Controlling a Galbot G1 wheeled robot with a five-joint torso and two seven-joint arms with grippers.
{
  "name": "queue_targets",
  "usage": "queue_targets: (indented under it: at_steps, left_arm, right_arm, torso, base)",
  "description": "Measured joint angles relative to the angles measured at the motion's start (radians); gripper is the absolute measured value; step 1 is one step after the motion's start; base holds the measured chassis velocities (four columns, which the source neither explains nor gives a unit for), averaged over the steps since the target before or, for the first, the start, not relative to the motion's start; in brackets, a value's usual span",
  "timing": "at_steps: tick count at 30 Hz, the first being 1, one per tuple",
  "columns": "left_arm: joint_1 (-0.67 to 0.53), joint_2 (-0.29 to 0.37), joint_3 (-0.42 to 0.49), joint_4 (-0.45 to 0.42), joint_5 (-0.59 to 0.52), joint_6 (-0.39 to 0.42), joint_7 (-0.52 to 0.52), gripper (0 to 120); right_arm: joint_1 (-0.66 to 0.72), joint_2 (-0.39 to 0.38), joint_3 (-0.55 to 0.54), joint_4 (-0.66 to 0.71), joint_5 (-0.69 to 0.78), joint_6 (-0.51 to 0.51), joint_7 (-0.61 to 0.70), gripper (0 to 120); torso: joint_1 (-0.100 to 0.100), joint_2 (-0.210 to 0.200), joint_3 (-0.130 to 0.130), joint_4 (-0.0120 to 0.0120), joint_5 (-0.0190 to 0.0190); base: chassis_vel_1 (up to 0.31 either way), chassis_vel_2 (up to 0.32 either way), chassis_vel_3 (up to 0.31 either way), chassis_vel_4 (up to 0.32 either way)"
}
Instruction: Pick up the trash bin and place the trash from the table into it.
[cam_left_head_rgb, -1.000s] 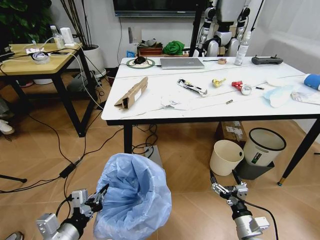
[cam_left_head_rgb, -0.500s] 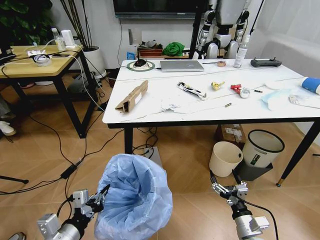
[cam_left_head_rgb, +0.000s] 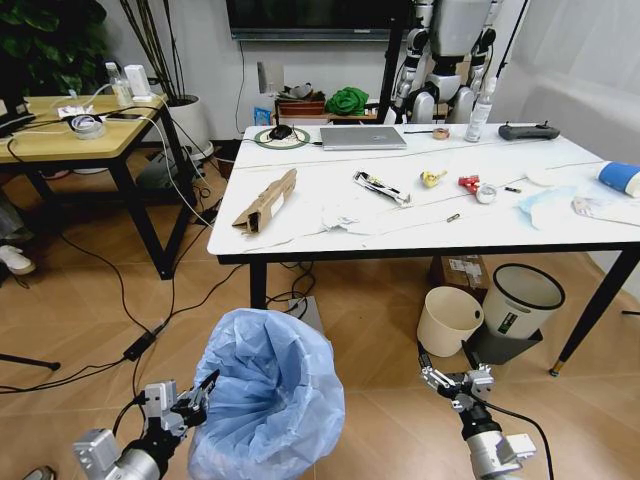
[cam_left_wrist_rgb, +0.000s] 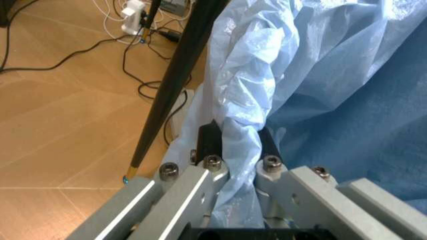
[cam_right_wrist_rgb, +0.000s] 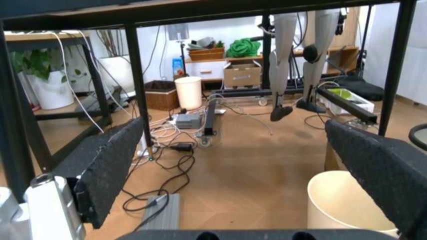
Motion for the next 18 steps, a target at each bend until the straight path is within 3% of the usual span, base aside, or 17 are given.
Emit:
queue_targets:
  at_steps: [18]
  left_arm:
    - [0.000,-0.003,0.008,0.003,0.008,-0.002,0.000,0]
  right_arm:
    - [-0.006,0.000,0.002,0.012,0.000,0.002,-0.001,100]
  torso:
    - [0.033,0.078,0.045,0.0000,0.0000]
  base:
    - [0.000,0.000,0.000,0.000]
